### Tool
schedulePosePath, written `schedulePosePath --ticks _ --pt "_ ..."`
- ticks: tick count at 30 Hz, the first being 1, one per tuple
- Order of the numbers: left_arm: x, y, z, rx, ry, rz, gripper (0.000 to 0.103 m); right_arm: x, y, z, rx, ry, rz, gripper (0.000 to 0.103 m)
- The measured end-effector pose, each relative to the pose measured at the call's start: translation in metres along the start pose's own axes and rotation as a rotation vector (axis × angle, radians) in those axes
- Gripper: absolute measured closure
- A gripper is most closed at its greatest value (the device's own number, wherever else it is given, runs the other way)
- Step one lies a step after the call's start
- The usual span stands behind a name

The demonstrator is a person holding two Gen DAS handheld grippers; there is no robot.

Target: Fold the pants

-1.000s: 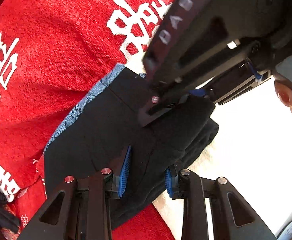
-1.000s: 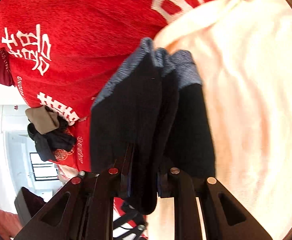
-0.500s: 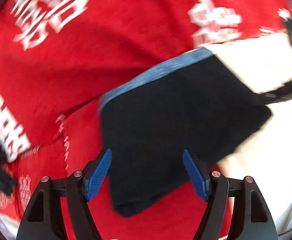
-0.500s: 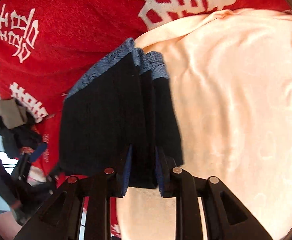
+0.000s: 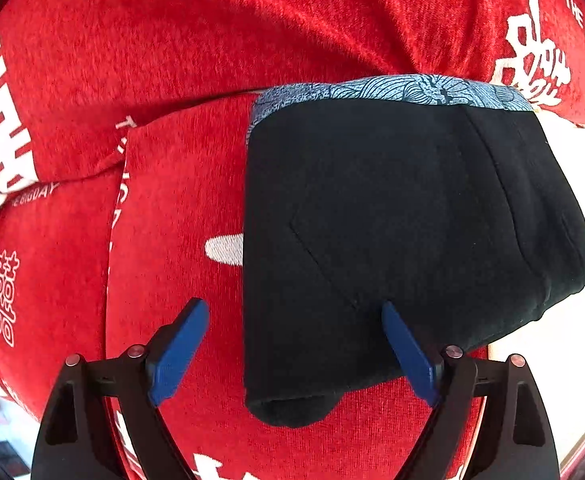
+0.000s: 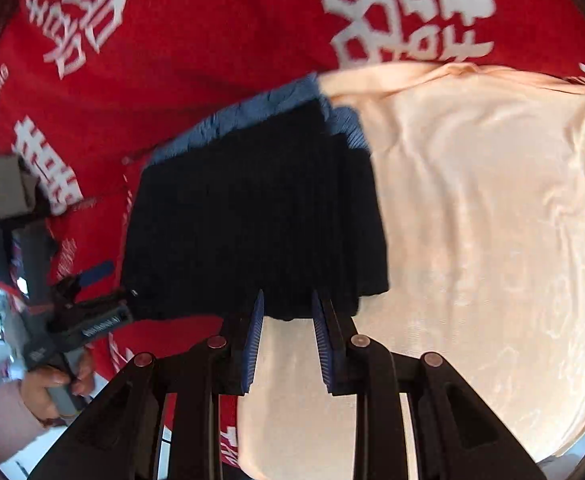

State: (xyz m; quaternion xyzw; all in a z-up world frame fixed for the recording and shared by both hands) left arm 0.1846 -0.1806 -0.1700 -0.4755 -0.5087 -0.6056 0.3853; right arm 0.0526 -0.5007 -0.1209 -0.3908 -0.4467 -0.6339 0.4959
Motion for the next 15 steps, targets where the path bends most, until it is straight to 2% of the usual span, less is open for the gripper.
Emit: schedulePosePath --ticks 3,6,11,13,15 --pt "-0.001 -0.001 0.0 0.003 -0.018 0.024 0.014 -0.027 -0.004 -0.001 -0.022 -0.058 0.082 0.075" --pt "0.001 -0.001 0.004 0.0 -0.045 0.043 0.014 -0.023 -0.008 -0.001 -0.082 -0.059 0.076 0.075" --pt "0.007 -0.002 0.013 -0.018 -0.078 0.092 0.014 -0.021 -0.022 0.009 -0.12 -0.13 0.121 0.075" --pt "0.009 -0.002 0.017 -0.034 -0.081 0.1 0.014 -0.018 -0.028 0.016 -0.148 -0.138 0.119 0.07" --pt "0.014 -0.003 0.023 -0.054 -0.084 0.109 0.014 -0.015 -0.033 0.025 -0.168 -0.14 0.111 0.057"
Point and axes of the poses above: each gripper's, at about its wrist camera, not at the fingertips, and x roughly against the way its jaws point, z to its left, y to its top, the point moved 1 cm from there along -x, roughly the way its jaws point, and after that the axes turned 8 degrees about x, right-handed, at the moved point
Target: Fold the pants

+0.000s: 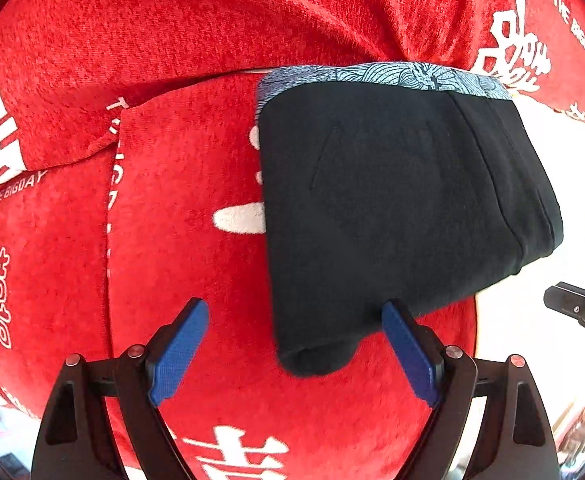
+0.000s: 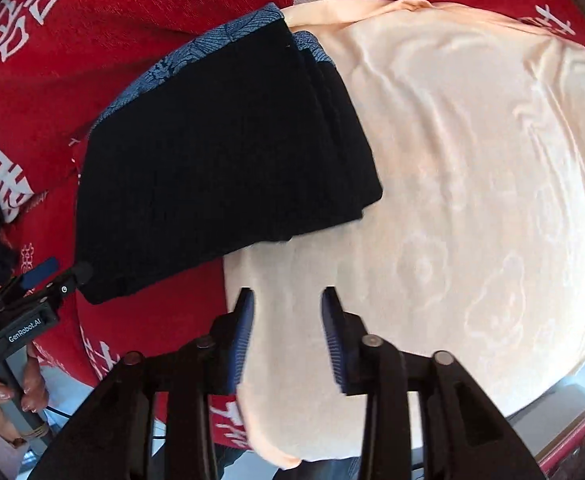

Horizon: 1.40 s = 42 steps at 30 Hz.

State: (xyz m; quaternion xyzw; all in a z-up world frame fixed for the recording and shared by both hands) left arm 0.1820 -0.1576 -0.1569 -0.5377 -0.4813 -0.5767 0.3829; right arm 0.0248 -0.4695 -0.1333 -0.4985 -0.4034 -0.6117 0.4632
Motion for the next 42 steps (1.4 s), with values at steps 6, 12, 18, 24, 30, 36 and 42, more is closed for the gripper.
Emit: schedulePosePath --ticks 6,12,18,24,30,36,42 --pt "0.008 -0.003 0.016 -0.041 0.0 0.018 0.014 0.008 -0.02 0.04 0.006 0.03 -0.018 0.046" --pt "0.005 -0.003 0.024 -0.047 0.009 0.017 0.014 0.004 -0.035 0.057 0.005 0.072 -0.014 0.045" --pt "-0.003 0.005 0.029 0.029 -0.032 0.038 0.014 0.004 -0.028 0.041 0.009 0.094 -0.01 0.041" --pt "-0.006 0.033 0.028 0.112 -0.042 0.051 0.014 0.018 0.007 0.009 0.026 0.107 -0.042 0.031" --pt "-0.02 0.064 -0.002 0.113 -0.045 0.055 0.014 0.016 0.054 -0.03 0.027 0.125 -0.039 0.028" --pt "-0.028 0.092 -0.002 0.21 0.0 0.005 0.014 0.007 0.108 -0.049 0.069 0.147 -0.085 0.031" --pt "-0.032 0.124 0.022 0.348 -0.007 -0.024 0.014 -0.013 0.164 -0.04 0.121 0.138 -0.104 0.077"
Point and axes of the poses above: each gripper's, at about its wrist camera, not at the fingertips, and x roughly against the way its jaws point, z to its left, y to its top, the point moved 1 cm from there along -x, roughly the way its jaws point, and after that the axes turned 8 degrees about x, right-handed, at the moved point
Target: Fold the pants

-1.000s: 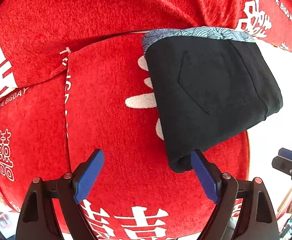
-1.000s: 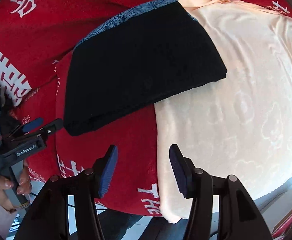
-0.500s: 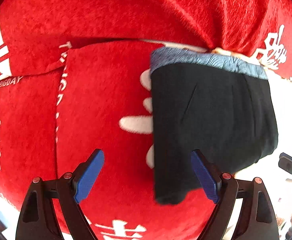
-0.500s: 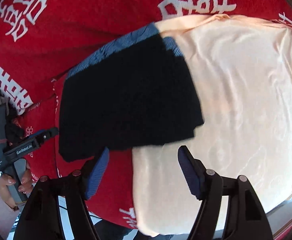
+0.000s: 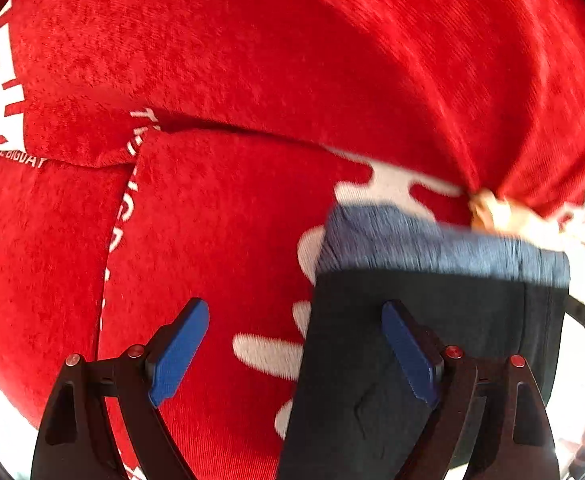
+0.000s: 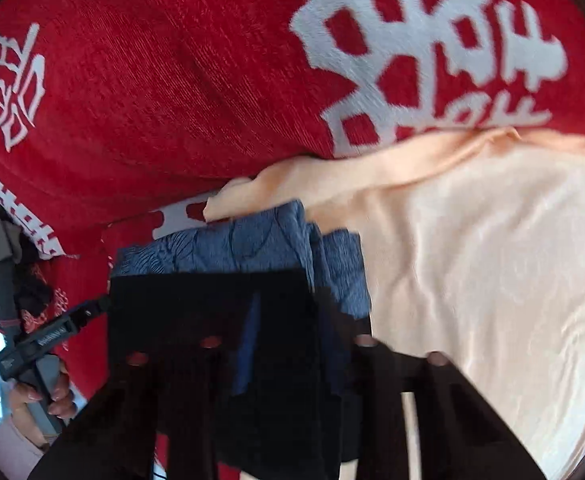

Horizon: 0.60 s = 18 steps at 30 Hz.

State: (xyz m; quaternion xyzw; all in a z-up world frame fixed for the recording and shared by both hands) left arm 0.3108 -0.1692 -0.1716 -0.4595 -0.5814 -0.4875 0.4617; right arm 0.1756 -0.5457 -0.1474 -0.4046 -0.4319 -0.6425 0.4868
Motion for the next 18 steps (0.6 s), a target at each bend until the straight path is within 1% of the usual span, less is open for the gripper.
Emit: schedulePosePath --ticks 1,2,4,6,7,8,11,13,14,15,18 --pt "-0.002 0.004 0.0 0.005 0.008 -0.009 0.014 -0.007 0.003 0.002 0.03 -0.024 0.024 0.077" --pt "-0.006 0.007 -0.001 0.0 0.018 -0.012 0.014 -0.012 0.004 0.001 0.044 -0.029 0.035 0.077" --pt "-0.021 0.007 -0.003 -0.025 0.045 0.009 0.013 -0.02 0.002 0.004 0.054 -0.028 0.047 0.077" --pt "-0.038 0.004 -0.001 -0.034 0.088 0.035 0.0 -0.022 -0.004 0.003 0.058 -0.015 0.054 0.077" --pt "-0.04 0.004 0.001 -0.02 0.093 0.035 0.0 -0.022 -0.006 0.003 0.056 -0.008 0.058 0.077" --pt "-0.038 0.006 0.003 -0.005 0.08 0.042 0.0 -0.02 -0.009 0.002 0.055 -0.001 0.06 0.077" --pt "-0.024 0.007 0.007 -0.036 0.063 0.036 0.0 -0.006 -0.02 -0.011 0.045 0.046 0.067 0.075" --pt "-0.018 0.005 0.01 -0.065 0.042 0.043 0.0 0.0 -0.026 -0.018 0.023 0.085 0.076 0.061" --pt "-0.016 0.004 0.012 -0.083 0.027 0.051 0.0 0.003 -0.032 -0.025 0.003 0.107 0.077 0.048" --pt "-0.015 0.003 0.014 -0.104 0.003 0.064 0.0 0.006 -0.038 -0.032 -0.018 0.13 0.078 0.042" --pt "-0.015 0.001 0.021 -0.122 -0.055 0.101 0.0 0.007 -0.053 -0.052 -0.08 0.19 0.107 0.042"
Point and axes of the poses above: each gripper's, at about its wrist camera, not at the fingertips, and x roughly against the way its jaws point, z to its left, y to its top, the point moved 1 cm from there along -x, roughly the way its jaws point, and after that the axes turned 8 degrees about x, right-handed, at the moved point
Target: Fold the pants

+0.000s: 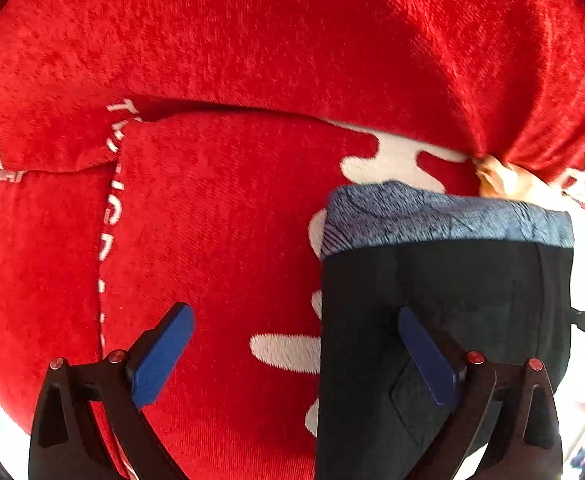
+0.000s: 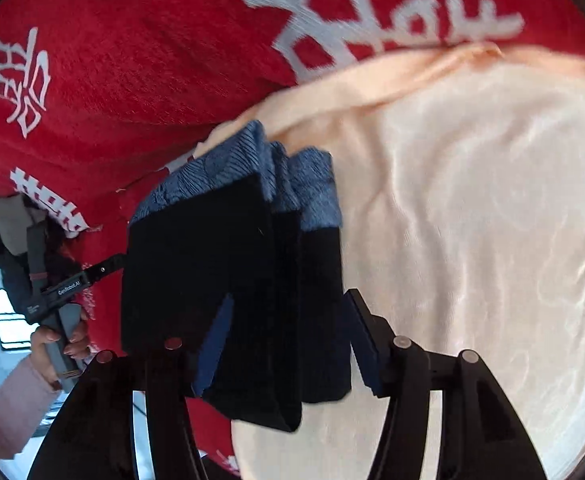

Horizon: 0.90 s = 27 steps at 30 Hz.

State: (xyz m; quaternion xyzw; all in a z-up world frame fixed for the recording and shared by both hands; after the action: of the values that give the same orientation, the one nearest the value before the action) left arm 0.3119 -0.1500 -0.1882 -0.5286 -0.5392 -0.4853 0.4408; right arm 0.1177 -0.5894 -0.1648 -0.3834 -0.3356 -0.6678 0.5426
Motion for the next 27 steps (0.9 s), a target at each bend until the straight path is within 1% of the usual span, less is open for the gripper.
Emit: schedulePosePath --ticks 1,2,3,4,5,6,7,8,9,11,12,14,17,20,22,23,24,25,26,27 --pt "-0.001 0.0 0.002 0.002 -0.026 0.014 0.0 -0.001 -0.006 -0.007 -0.015 0.016 0.017 0.042" --pt "-0.003 0.0 0.005 0.008 -0.074 0.044 0.0 -0.003 -0.008 -0.011 -0.019 0.028 0.026 0.042" --pt "-0.007 0.0 0.008 0.019 -0.144 0.091 0.0 -0.009 -0.01 -0.015 -0.02 0.042 0.034 0.041" --pt "-0.009 0.0 0.009 0.026 -0.186 0.12 0.0 -0.013 -0.01 -0.02 -0.025 0.064 0.043 0.04" --pt "-0.015 0.0 0.011 0.035 -0.26 0.175 0.0 -0.018 -0.009 -0.027 -0.039 0.107 0.047 0.038" --pt "-0.019 -0.001 0.011 0.034 -0.29 0.202 0.0 -0.02 -0.008 -0.032 -0.051 0.149 0.046 0.037" --pt "-0.025 -0.001 0.011 0.027 -0.309 0.23 0.0 -0.022 0.002 -0.035 -0.057 0.176 0.048 0.037" --pt "-0.029 -0.003 0.007 0.015 -0.314 0.243 0.0 -0.026 0.006 -0.039 -0.062 0.21 0.048 0.037" --pt "-0.031 -0.005 0.004 0.005 -0.321 0.248 0.0 -0.024 0.006 -0.045 -0.058 0.226 0.048 0.037" --pt "-0.038 -0.007 -0.005 -0.018 -0.36 0.257 0.0 -0.03 0.015 -0.048 -0.033 0.276 0.059 0.037" --pt "-0.039 -0.009 -0.007 -0.023 -0.369 0.258 0.0 -0.035 0.019 -0.048 -0.021 0.29 0.069 0.035" --pt "-0.043 -0.01 -0.016 -0.036 -0.38 0.246 0.0 -0.046 0.027 -0.046 0.009 0.312 0.089 0.035" --pt "-0.044 -0.009 -0.027 -0.054 -0.368 0.206 0.0 -0.062 0.032 -0.048 -0.021 0.343 0.099 0.035" --pt "-0.043 -0.008 -0.031 -0.059 -0.328 0.185 0.0 -0.073 0.031 -0.048 -0.066 0.356 0.091 0.035" --pt "-0.037 -0.009 -0.034 -0.044 -0.295 0.159 0.001 -0.071 0.03 -0.047 -0.071 0.337 0.087 0.04" --pt "-0.035 -0.01 -0.04 -0.049 -0.292 0.143 0.011 -0.069 0.03 -0.044 -0.069 0.323 0.084 0.045" --pt "-0.027 -0.013 -0.044 -0.061 -0.284 0.115 0.017 -0.067 0.029 -0.042 -0.069 0.318 0.079 0.05" --pt "-0.022 -0.015 -0.05 -0.07 -0.276 0.1 0.021 -0.062 0.026 -0.038 -0.069 0.316 0.073 0.052" --pt "-0.016 -0.017 -0.052 -0.081 -0.27 0.083 0.03 -0.058 0.025 -0.035 -0.066 0.316 0.062 0.055" --pt "-0.009 -0.019 -0.053 -0.085 -0.266 0.067 0.036 -0.056 0.025 -0.031 -0.069 0.323 0.053 0.057"
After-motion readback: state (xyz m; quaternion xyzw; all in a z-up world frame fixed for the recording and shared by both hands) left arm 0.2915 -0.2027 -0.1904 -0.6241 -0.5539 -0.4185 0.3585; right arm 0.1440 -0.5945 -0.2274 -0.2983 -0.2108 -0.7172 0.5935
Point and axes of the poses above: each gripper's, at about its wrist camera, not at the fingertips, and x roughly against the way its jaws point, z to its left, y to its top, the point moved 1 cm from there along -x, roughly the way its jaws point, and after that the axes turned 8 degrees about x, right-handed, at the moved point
